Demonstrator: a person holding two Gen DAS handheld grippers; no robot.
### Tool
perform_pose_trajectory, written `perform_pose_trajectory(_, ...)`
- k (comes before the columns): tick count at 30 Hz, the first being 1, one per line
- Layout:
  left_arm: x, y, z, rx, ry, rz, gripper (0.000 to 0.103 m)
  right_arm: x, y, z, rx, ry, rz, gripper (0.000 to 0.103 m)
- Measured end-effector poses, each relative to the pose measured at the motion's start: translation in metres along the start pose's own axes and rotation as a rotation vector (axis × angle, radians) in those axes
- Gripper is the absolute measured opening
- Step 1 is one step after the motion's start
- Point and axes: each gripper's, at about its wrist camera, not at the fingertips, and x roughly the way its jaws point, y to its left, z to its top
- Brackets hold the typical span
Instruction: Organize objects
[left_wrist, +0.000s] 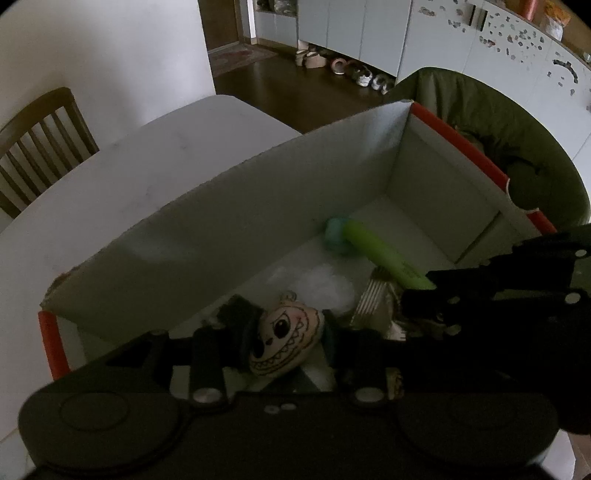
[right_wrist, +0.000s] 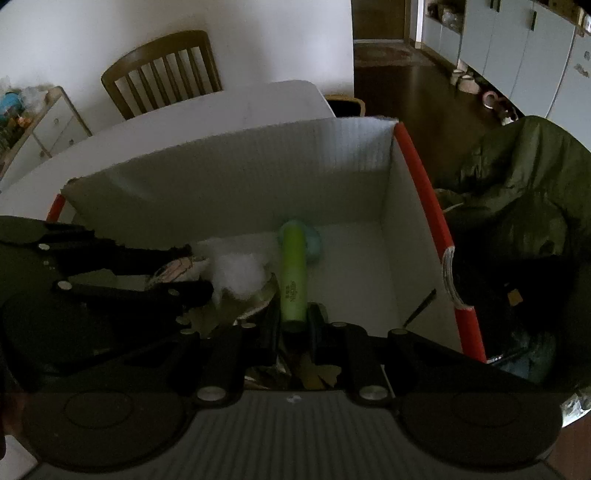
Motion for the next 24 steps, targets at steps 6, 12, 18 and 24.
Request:
perform_pose_trajectory(6, 0.000, 0.000, -0.001, -0.012, 0.005, 0.007, 0.044, -0.006, 0.000, -0.001, -0.017, 0.002, 0.001, 0.015)
perform_pose_trajectory(12, -0.010, 0.002, -0.007, -0.022, -0.021, -0.001, 0.060, -0.017, -0.005, -0.002, -0.020, 0.001, 0.029, 0.015)
perform_pose_trajectory(18, -0.022, 0.004, -0.013, -0.030, -0.049, -0.007, 0.065, -0.032, -0.004, -0.006, -0.032, -0.020, 0.048, 0.020)
perform_pose_trajectory(24, -0.046, 0.005, -0.021, -0.029, -0.091, -0.002, 0.070, -0.052, -0.001, -0.013, -0.044, -0.053, 0.068, 0.021)
